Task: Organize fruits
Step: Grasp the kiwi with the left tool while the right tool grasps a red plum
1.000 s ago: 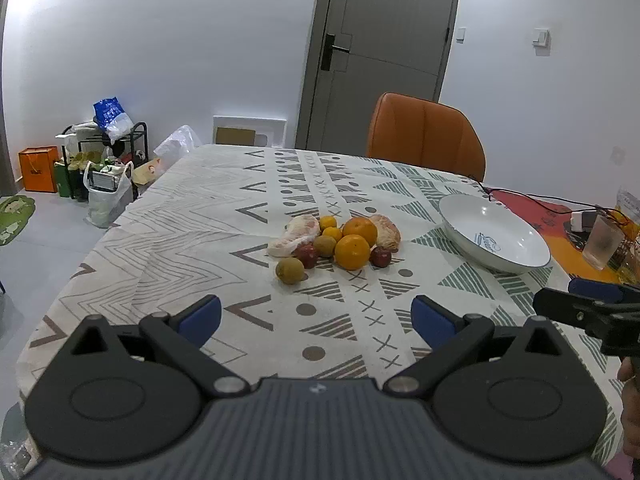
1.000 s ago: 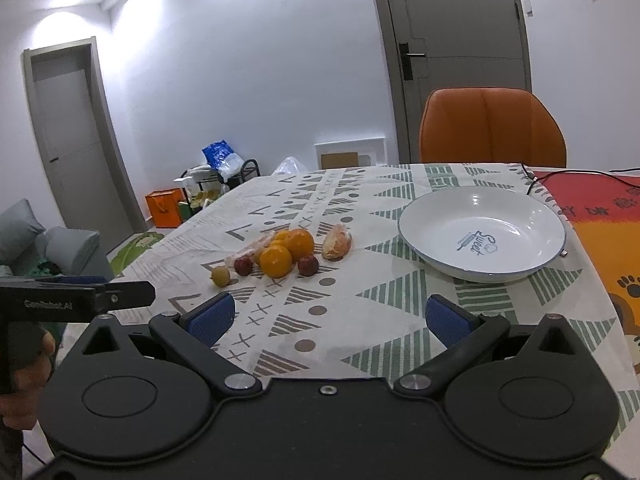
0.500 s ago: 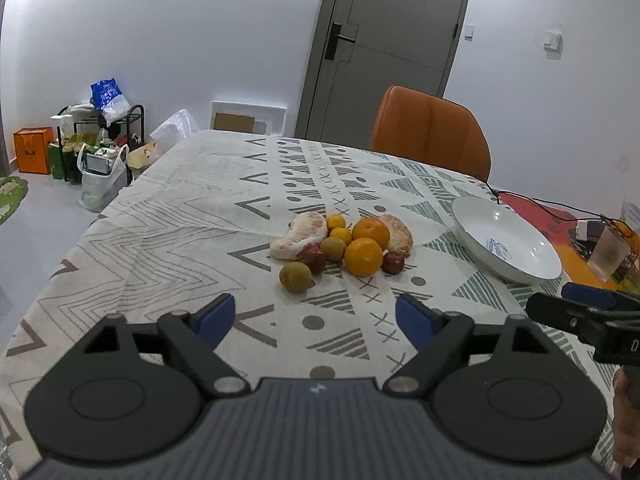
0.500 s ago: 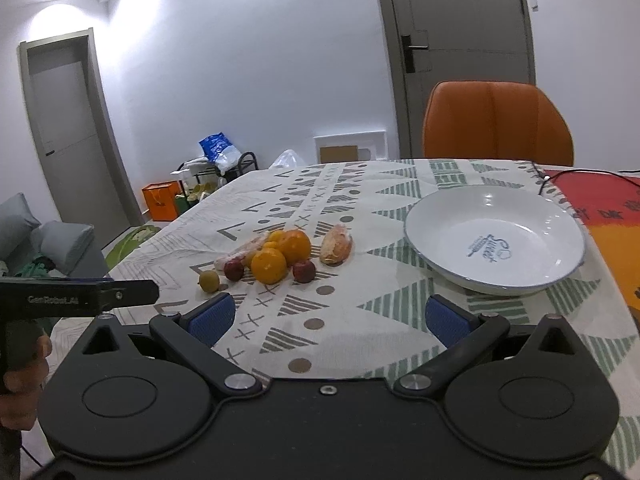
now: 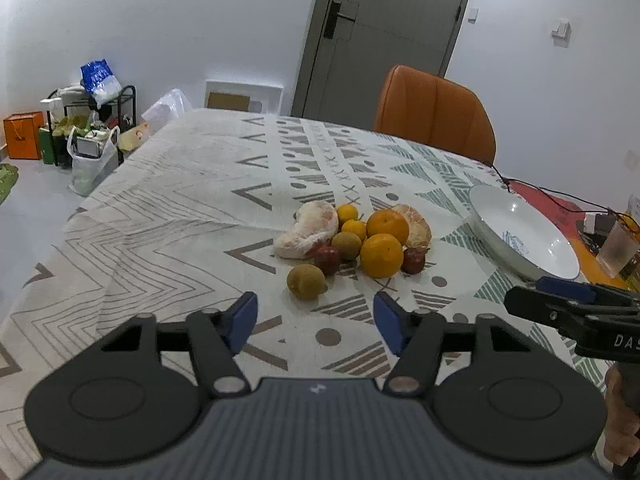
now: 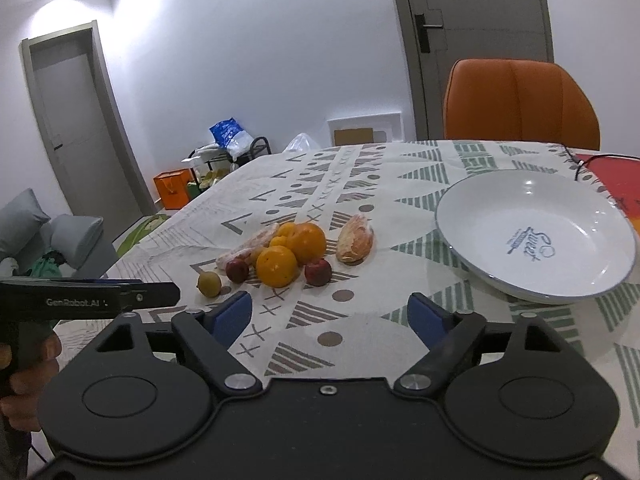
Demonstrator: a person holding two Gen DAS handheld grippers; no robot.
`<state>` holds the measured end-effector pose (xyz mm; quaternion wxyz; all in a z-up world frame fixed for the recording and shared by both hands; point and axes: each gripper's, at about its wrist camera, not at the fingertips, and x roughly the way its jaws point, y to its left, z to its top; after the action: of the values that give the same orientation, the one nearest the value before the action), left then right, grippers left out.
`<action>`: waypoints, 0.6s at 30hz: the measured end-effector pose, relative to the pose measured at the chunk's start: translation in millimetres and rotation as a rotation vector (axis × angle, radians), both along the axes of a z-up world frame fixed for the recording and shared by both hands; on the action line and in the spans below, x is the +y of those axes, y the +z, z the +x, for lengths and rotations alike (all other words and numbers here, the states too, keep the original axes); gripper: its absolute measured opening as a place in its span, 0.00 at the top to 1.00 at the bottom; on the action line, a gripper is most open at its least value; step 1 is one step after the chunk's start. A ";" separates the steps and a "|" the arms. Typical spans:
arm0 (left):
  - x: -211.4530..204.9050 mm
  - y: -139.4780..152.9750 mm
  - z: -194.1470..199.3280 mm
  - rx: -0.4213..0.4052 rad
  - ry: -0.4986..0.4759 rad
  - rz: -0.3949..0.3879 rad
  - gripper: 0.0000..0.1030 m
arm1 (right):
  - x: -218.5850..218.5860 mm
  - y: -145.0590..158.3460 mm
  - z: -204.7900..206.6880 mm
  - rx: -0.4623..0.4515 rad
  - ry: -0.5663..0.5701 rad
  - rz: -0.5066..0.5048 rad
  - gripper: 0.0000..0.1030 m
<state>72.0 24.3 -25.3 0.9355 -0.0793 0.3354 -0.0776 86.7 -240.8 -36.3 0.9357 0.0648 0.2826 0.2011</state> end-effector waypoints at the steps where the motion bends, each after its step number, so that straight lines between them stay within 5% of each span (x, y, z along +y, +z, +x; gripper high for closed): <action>1: 0.2 -1.4 2.5 0.004 -0.001 0.000 0.42 | 1.1 -1.0 2.5 0.005 0.003 0.000 0.20; 18: -1.3 -21.4 46.9 0.043 -0.014 0.010 0.50 | 17.4 -14.1 43.8 0.054 0.039 -0.026 0.40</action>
<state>118.9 23.0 -46.7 0.9280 -0.0737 0.3562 -0.0809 130.5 -223.4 -50.5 0.9244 0.0523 0.3115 0.2139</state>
